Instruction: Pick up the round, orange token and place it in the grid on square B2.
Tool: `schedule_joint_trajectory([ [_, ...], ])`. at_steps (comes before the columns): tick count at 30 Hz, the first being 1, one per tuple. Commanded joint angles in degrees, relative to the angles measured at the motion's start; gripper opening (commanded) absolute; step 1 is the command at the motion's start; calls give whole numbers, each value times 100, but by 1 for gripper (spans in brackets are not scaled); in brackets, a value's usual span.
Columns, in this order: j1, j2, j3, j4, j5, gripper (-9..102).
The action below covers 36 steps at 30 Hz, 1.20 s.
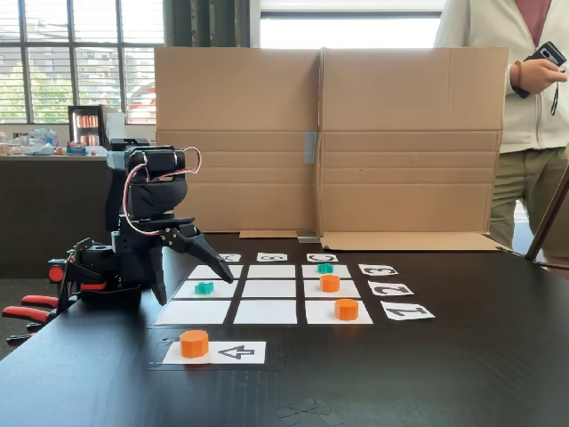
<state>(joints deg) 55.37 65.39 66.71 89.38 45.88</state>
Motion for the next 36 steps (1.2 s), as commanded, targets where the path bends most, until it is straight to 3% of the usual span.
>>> schedule_joint_trajectory([
  [1,-62,-132,-299,9,44,55],
  [18,-114,-1459,-1441,-18,123,55],
  [36,-255,-1731,-1635,-53,149,51],
])
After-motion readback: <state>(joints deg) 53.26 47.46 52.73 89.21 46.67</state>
